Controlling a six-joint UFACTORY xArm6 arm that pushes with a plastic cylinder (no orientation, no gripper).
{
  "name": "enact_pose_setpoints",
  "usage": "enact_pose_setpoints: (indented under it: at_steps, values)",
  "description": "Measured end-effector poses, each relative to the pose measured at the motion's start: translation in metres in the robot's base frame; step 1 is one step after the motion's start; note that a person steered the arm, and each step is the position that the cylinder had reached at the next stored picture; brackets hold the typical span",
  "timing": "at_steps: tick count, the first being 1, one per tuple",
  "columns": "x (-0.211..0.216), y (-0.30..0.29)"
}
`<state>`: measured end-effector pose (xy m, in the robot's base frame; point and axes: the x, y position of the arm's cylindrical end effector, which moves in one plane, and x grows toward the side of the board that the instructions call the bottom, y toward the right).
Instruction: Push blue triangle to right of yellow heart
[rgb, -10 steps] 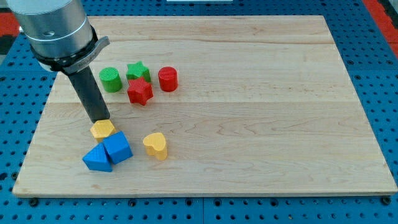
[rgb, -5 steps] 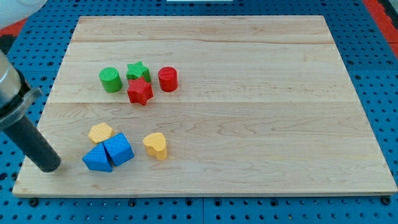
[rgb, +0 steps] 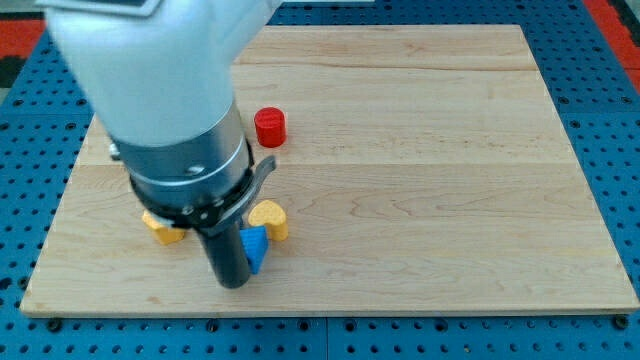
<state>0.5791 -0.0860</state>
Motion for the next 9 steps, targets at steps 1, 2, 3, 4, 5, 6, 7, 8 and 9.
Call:
enact_pose_setpoints:
  at_steps: [1,2,3,4,5,6,7,8,9]
  values:
    - [-0.026,0.000]
    - [-0.041,0.007]
    - [-0.038,0.007]
    - [-0.036,0.026]
    - [-0.037,0.041]
    - [-0.035,0.063]
    - [-0.035,0.070]
    - [-0.032,0.085]
    - [-0.030,0.160]
